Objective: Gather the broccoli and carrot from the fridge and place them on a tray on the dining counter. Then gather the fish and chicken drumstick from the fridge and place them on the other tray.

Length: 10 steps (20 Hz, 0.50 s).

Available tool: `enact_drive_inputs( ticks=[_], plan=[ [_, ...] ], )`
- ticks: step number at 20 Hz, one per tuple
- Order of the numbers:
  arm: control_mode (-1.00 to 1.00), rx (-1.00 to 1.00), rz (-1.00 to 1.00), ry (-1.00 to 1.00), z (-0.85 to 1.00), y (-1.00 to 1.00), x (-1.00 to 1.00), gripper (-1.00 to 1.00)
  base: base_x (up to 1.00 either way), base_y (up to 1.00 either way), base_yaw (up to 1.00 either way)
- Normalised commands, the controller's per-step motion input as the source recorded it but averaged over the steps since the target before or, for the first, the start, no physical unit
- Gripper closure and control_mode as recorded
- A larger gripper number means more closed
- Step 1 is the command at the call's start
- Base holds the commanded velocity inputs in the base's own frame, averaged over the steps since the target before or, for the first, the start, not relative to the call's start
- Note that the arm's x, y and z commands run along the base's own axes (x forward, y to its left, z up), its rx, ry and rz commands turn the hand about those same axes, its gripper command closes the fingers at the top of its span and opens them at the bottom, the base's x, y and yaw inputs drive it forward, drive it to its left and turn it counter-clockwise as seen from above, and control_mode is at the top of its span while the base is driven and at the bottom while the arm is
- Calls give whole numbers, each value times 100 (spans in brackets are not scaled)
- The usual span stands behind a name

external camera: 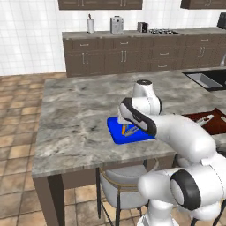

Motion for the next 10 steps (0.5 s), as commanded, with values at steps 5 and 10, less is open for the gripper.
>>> enact_drive_inputs(
  ticks=[5,10],
  plan=[
    [-100,0,11,-6,43,10,-100,-100,0,0,0],
    [-100,0,11,-8,47,5,-96,-100,0,0,0]
  ],
)
